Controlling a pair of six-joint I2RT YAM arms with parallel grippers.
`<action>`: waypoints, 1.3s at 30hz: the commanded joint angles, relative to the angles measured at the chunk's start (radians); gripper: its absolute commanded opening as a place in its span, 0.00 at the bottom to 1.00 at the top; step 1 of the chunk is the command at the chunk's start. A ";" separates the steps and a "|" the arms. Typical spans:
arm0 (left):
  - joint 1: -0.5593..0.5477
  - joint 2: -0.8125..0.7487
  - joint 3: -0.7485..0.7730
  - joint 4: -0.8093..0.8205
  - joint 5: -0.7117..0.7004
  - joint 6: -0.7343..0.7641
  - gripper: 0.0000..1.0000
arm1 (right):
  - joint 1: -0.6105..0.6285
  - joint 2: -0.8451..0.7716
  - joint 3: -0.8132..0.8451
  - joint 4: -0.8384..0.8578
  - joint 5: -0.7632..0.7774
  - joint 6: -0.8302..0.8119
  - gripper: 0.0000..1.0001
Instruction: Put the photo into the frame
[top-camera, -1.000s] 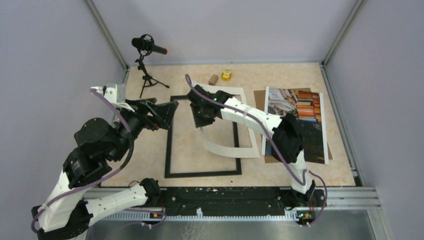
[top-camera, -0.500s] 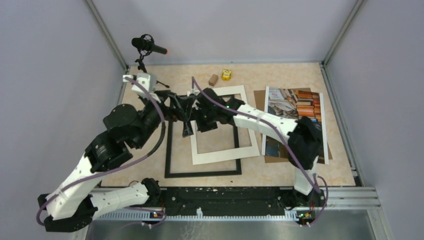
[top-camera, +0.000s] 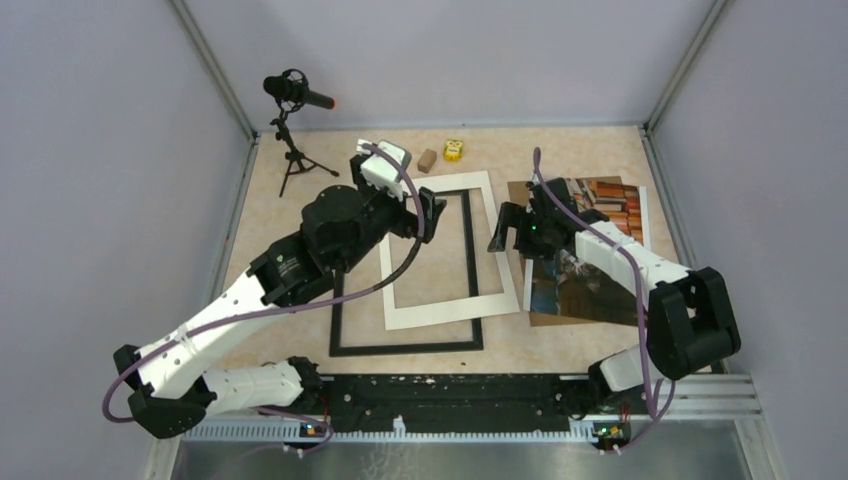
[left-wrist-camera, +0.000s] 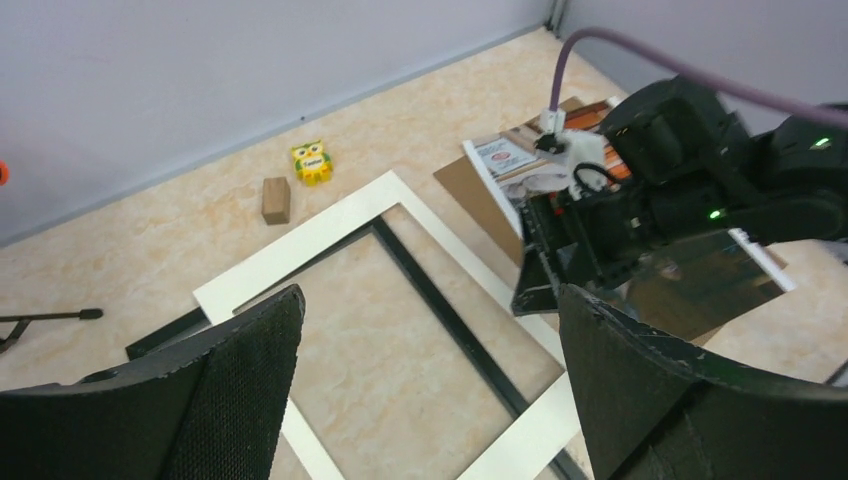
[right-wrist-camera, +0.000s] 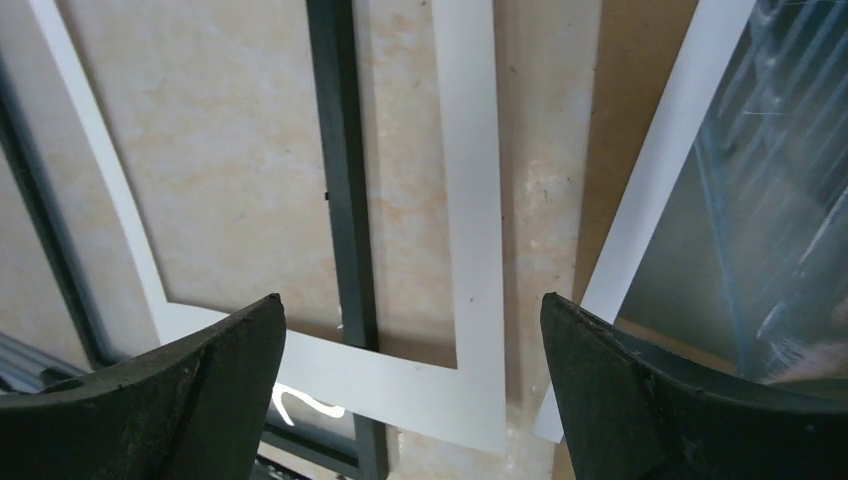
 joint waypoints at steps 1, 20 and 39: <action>0.002 -0.051 -0.113 0.133 -0.056 0.056 0.99 | 0.006 0.013 0.012 -0.019 0.097 -0.102 0.91; 0.057 -0.148 -0.264 0.221 -0.040 0.030 0.99 | -0.154 0.068 -0.352 0.498 -0.538 0.004 0.75; 0.070 -0.118 -0.270 0.216 -0.039 0.025 0.99 | -0.166 0.141 -0.465 0.891 -0.672 0.244 0.03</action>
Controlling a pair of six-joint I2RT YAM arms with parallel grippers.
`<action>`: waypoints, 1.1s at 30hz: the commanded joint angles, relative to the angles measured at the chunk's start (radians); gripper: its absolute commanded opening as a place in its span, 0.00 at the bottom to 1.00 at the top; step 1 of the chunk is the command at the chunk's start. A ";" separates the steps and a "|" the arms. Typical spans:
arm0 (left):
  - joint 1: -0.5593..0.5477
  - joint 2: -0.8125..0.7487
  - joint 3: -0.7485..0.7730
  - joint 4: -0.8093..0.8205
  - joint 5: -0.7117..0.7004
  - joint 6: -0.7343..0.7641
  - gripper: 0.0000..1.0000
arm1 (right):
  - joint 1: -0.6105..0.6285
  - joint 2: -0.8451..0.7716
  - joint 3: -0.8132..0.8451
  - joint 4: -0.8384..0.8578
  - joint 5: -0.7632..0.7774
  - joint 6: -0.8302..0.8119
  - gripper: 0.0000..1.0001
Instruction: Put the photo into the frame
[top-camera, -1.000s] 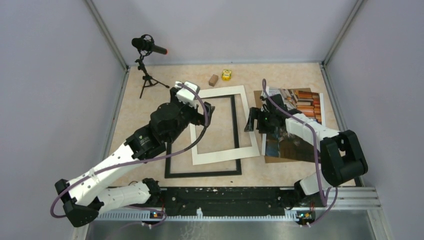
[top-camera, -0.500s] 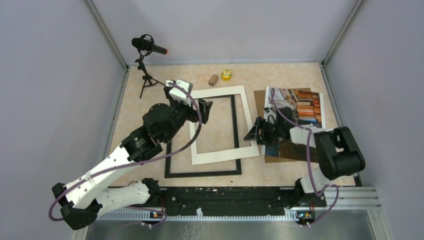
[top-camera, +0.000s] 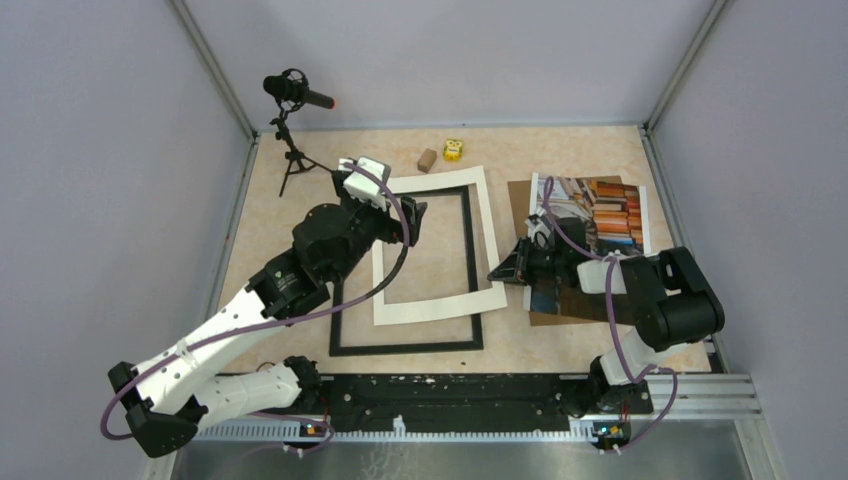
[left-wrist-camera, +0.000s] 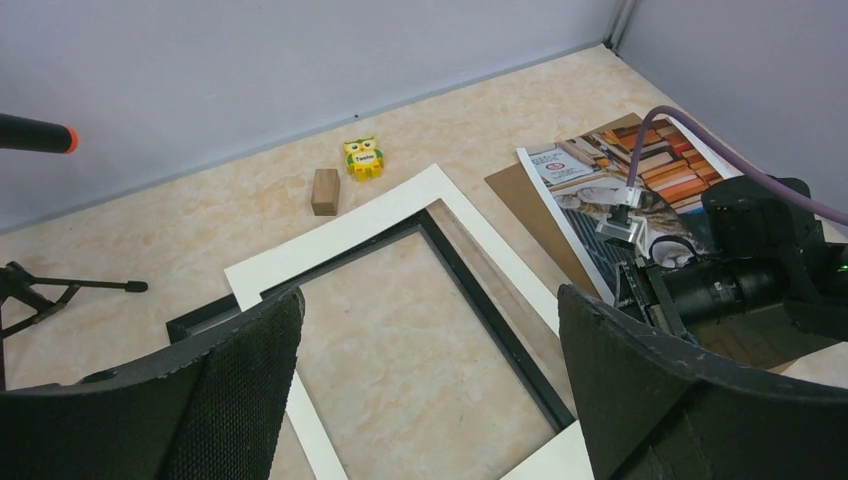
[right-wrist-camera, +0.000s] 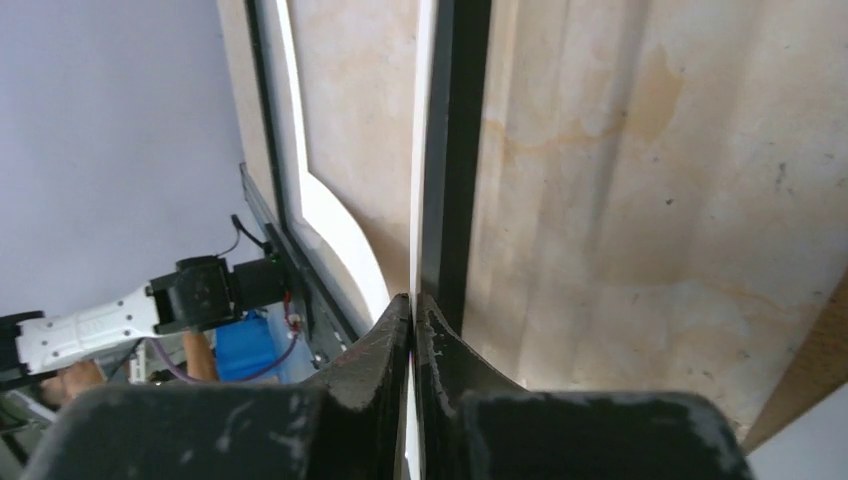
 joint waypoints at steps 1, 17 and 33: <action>0.006 0.008 -0.010 0.042 0.008 -0.006 0.99 | -0.006 -0.016 -0.045 0.184 -0.063 0.095 0.00; 0.019 0.024 -0.013 0.042 0.034 -0.018 0.99 | 0.104 -0.192 -0.127 0.149 0.014 0.236 0.00; 0.033 0.030 -0.013 0.041 0.061 -0.038 0.99 | 0.213 -0.190 -0.166 0.219 0.130 0.405 0.00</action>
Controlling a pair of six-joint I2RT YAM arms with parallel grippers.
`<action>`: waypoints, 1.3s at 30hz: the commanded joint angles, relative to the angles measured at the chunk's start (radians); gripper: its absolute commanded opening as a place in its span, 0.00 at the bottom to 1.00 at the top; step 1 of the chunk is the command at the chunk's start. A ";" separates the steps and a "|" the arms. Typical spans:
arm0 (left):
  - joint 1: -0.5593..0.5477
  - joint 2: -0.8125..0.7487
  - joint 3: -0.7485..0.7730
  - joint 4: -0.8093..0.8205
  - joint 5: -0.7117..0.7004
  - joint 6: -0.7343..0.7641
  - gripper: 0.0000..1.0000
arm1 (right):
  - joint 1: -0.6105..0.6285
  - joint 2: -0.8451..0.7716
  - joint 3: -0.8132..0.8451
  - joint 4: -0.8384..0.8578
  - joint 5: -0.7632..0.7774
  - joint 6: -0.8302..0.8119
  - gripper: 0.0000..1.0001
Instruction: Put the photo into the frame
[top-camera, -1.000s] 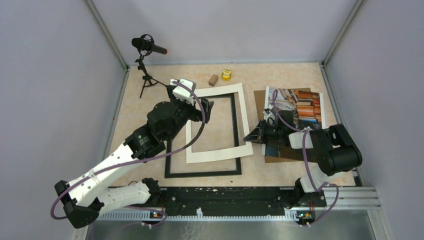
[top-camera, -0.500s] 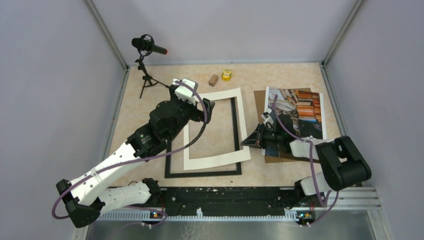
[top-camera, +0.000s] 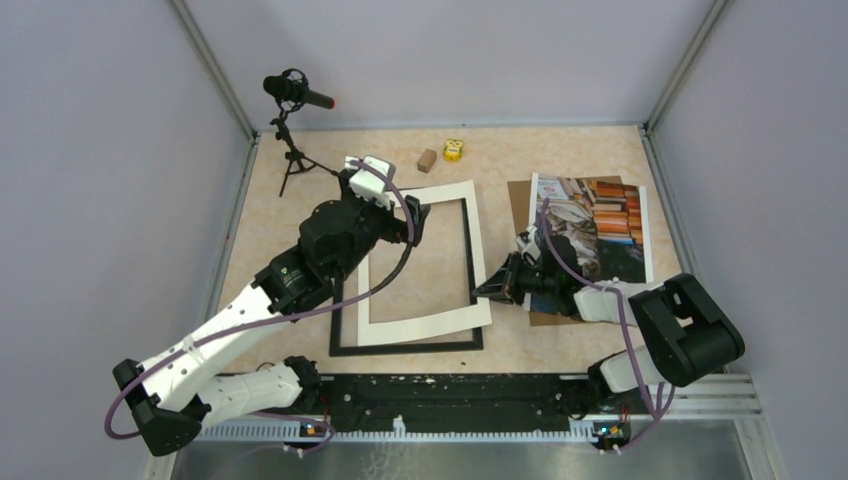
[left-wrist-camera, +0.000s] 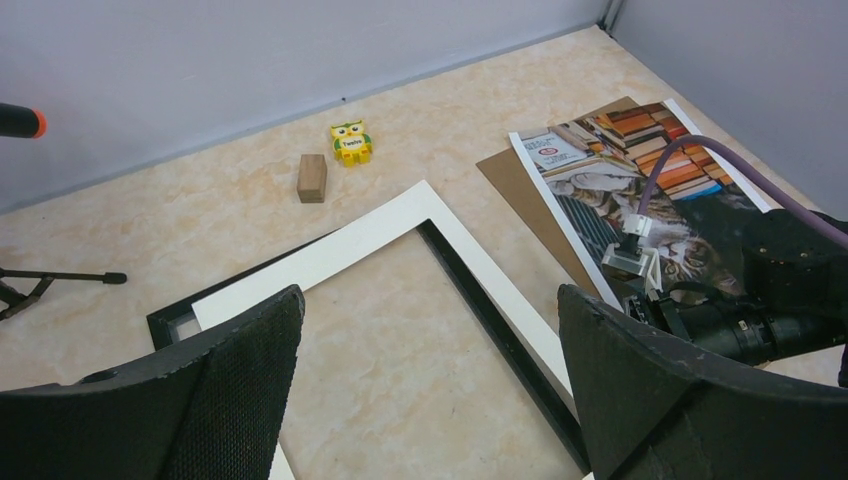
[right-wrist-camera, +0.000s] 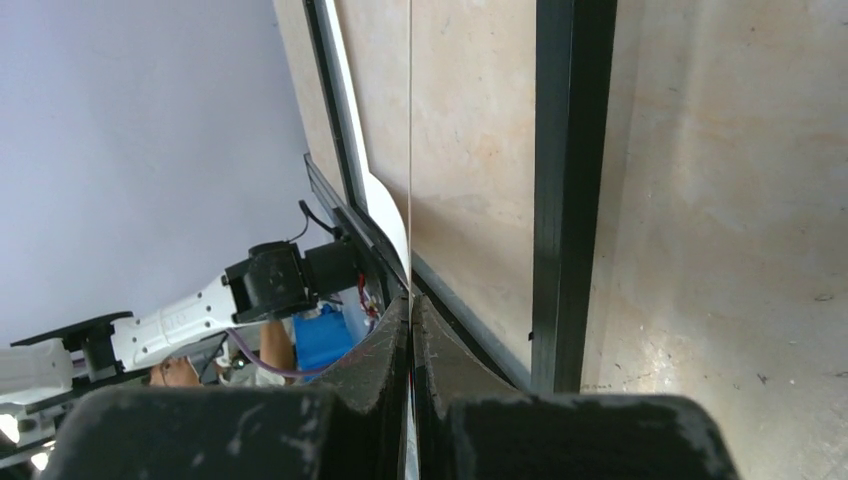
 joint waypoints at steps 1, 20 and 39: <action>0.007 0.002 -0.009 0.041 0.021 -0.016 0.99 | 0.026 -0.011 -0.008 0.061 0.032 0.040 0.00; 0.032 0.017 -0.005 0.038 0.059 -0.031 0.99 | 0.138 0.113 0.032 0.186 0.118 0.106 0.00; 0.033 0.024 -0.005 0.036 0.074 -0.040 0.99 | 0.205 0.206 0.090 0.207 0.179 0.084 0.00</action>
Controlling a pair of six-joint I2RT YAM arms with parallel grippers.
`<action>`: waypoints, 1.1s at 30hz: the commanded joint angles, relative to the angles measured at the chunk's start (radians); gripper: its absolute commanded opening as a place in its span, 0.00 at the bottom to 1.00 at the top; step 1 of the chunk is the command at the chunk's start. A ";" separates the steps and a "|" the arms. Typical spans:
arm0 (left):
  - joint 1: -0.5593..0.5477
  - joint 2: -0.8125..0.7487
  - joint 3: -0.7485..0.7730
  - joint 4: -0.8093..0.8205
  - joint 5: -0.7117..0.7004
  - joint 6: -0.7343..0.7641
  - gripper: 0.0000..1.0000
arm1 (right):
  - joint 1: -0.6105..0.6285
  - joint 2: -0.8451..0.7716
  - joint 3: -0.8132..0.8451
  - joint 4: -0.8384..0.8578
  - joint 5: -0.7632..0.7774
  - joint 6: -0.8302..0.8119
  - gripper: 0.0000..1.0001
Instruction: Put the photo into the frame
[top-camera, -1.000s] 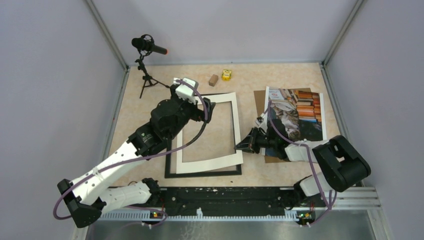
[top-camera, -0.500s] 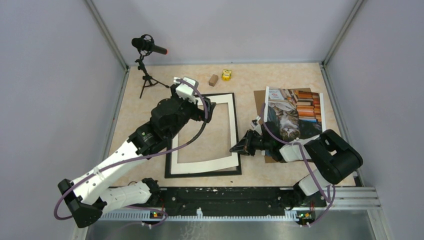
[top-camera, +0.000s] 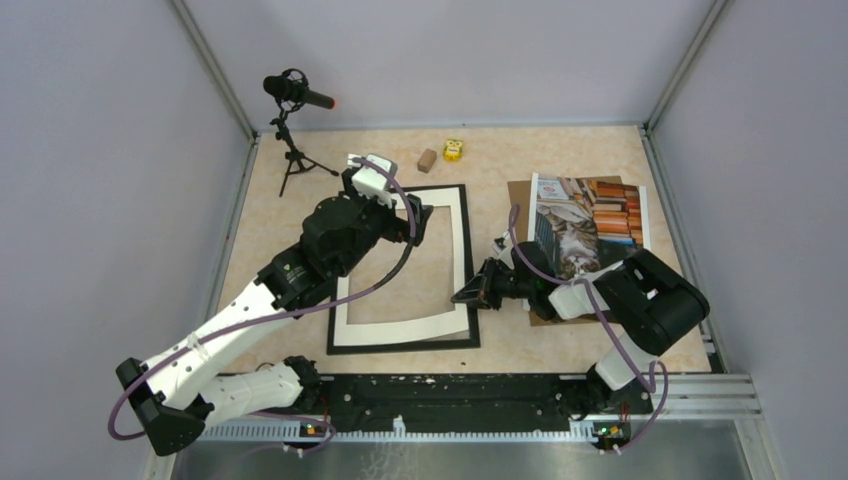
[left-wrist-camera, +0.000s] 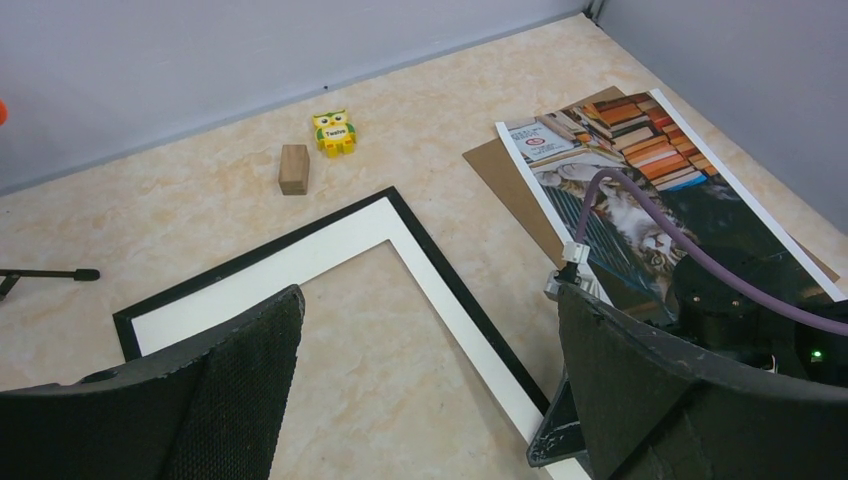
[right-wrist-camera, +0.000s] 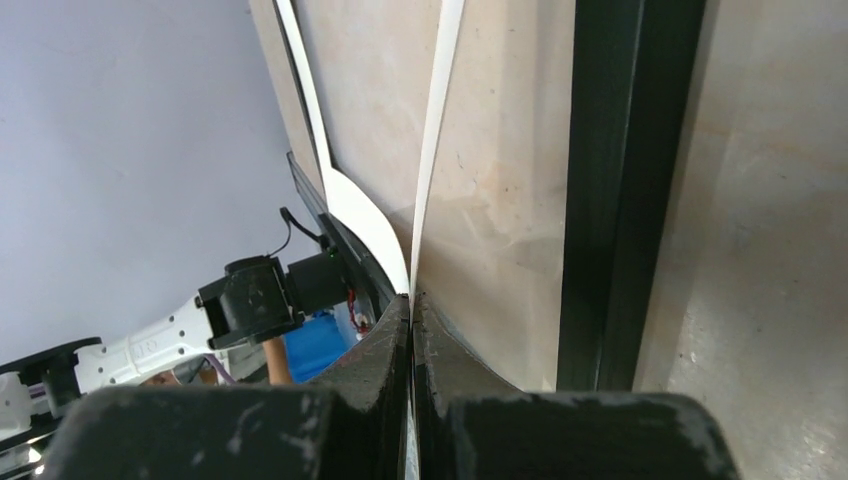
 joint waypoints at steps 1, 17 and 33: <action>0.004 0.005 -0.001 0.036 0.016 -0.011 0.99 | 0.021 0.004 0.047 0.008 0.044 -0.041 0.00; 0.005 0.009 -0.003 0.037 0.031 -0.020 0.99 | 0.024 -0.071 0.083 -0.247 0.091 -0.200 0.26; 0.004 0.005 -0.004 0.036 0.040 -0.025 0.99 | 0.078 -0.335 0.146 -0.748 0.377 -0.399 0.51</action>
